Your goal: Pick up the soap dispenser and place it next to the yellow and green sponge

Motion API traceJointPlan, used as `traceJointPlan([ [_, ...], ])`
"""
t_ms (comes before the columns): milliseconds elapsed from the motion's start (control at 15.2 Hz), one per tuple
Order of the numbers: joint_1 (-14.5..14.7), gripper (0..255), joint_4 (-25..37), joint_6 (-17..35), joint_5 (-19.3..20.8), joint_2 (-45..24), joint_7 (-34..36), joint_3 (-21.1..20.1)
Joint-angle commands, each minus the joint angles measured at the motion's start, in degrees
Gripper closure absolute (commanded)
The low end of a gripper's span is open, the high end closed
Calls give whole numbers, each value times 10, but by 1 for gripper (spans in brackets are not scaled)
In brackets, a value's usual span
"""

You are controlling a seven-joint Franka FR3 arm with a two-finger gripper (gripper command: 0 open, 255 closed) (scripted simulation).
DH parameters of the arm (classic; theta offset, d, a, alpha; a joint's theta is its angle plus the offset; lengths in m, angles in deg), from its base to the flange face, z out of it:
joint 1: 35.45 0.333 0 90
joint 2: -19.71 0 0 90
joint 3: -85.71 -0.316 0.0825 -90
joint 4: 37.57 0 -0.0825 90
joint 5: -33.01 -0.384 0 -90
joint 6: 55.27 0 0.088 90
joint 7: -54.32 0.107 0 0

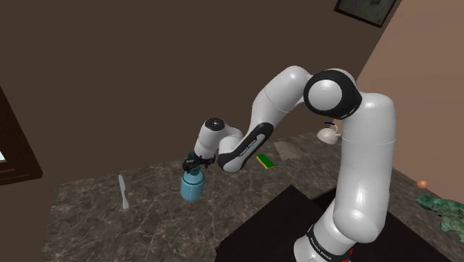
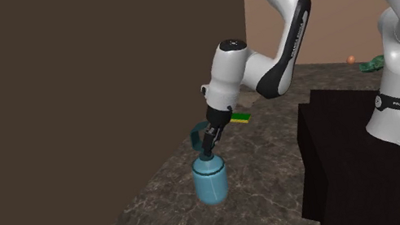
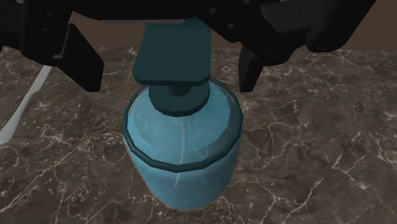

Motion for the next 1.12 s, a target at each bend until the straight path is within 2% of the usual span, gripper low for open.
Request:
traceJointPlan([
  [0, 1, 0, 1, 2, 3, -3, 2, 2],
  [330, 1, 0, 1, 2, 3, -3, 2, 2],
  [396, 1, 255, 1, 2, 3, -3, 2, 2],
  [1056, -4, 255, -1, -3, -5, 5, -5, -4],
])
